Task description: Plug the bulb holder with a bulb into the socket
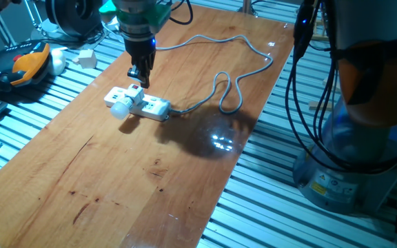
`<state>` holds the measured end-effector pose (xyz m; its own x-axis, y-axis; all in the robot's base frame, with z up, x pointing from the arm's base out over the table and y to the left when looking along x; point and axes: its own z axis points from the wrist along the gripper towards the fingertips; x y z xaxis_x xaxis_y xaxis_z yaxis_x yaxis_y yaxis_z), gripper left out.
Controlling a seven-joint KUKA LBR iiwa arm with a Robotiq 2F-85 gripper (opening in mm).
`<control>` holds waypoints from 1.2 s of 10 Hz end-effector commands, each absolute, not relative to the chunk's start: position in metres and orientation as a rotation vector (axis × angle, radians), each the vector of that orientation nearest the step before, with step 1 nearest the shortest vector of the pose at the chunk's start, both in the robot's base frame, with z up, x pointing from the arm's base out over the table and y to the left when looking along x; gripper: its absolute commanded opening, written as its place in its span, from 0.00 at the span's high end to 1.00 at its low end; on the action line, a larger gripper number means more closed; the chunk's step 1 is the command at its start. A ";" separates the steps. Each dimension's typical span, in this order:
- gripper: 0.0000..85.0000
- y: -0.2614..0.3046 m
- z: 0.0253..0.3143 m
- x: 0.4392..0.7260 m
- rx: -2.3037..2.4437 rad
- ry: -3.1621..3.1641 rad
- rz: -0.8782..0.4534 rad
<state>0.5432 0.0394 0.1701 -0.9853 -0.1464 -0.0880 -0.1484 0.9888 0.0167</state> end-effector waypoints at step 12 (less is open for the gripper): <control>1.00 0.039 0.170 0.543 -0.216 3.062 0.040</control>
<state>0.5434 0.0394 0.1701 -0.9878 -0.1385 -0.0709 -0.1406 0.9898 0.0251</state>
